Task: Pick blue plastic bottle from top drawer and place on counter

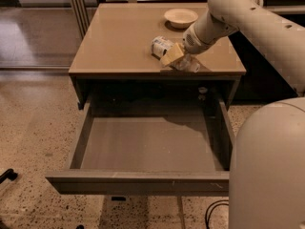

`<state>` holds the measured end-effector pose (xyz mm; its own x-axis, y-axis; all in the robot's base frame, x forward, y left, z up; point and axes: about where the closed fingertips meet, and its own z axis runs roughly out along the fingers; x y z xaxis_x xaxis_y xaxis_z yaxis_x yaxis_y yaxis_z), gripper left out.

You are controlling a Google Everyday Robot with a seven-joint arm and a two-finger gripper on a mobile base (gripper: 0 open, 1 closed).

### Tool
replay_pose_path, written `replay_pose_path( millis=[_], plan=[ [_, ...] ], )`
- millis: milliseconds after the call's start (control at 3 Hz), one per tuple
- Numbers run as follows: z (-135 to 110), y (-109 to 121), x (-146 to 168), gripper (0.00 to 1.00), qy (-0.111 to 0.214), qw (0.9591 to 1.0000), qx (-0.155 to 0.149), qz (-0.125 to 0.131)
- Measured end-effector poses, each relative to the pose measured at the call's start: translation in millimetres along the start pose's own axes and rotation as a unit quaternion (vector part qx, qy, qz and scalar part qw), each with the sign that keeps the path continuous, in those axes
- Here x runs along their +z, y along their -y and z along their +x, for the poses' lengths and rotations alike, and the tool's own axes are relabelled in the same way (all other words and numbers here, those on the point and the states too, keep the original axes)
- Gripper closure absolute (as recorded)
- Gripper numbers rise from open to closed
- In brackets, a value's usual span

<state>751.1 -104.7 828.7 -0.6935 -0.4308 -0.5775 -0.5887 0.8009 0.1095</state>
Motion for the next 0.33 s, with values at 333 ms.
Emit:
replay_pose_path(
  millis=[333],
  plan=[
    [0.0, 0.0, 0.0, 0.00, 0.000, 1.0000, 0.000, 0.000]
  ],
)
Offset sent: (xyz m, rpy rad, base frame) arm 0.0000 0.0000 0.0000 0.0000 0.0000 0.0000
